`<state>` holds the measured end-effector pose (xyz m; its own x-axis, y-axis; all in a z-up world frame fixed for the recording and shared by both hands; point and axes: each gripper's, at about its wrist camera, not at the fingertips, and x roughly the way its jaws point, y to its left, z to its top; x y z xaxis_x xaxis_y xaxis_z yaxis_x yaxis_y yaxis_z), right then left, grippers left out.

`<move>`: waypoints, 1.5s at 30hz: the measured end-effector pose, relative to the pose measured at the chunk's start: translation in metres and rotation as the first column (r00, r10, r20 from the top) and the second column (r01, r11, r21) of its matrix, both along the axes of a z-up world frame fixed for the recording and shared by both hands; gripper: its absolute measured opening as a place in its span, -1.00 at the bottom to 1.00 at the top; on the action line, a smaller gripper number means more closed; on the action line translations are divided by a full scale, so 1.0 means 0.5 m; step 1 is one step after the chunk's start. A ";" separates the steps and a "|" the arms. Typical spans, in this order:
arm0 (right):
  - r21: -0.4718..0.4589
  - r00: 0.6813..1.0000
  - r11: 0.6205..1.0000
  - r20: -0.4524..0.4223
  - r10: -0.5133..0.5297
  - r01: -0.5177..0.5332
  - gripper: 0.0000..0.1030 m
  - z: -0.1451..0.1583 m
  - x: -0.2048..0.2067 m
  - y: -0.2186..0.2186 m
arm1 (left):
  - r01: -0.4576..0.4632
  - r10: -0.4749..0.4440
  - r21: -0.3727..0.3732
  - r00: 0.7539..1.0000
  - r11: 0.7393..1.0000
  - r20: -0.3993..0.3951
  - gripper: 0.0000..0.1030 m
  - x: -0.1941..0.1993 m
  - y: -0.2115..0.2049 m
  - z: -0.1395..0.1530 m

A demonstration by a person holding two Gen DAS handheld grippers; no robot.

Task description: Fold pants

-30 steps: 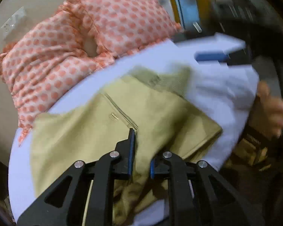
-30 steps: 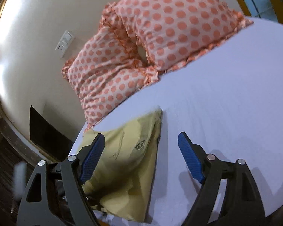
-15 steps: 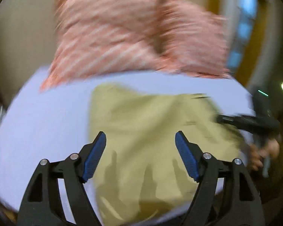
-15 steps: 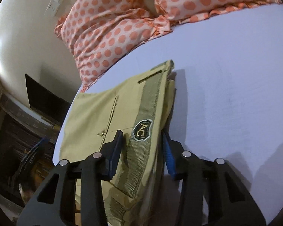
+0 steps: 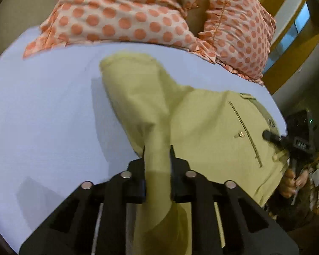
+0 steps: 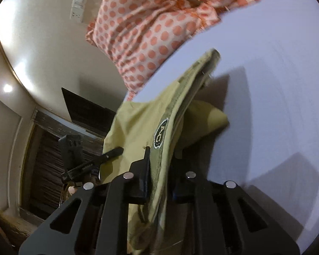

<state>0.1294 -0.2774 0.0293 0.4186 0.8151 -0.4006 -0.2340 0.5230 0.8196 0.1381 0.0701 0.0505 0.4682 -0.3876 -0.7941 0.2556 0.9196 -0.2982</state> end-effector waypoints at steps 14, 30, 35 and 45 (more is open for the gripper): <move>-0.379 0.949 0.874 0.041 -0.311 0.303 -0.37 0.027 0.158 -0.086 | -0.168 0.124 0.256 0.977 0.952 0.176 -0.38 0.176 -0.101 0.048; -0.405 0.967 0.879 0.072 -0.242 0.251 0.69 0.044 0.053 0.002 | -0.033 0.018 0.198 0.997 0.980 0.077 0.63 0.040 -0.178 -0.001; -0.561 0.950 0.768 0.216 -0.224 0.308 0.97 0.069 -0.078 0.067 | -0.085 0.057 0.256 0.992 0.963 0.113 0.95 -0.079 -0.157 0.004; -0.731 0.973 0.643 0.142 -0.184 0.228 0.97 -0.021 -0.109 0.156 | -0.133 0.123 0.313 0.991 0.940 0.054 0.97 -0.111 -0.150 -0.056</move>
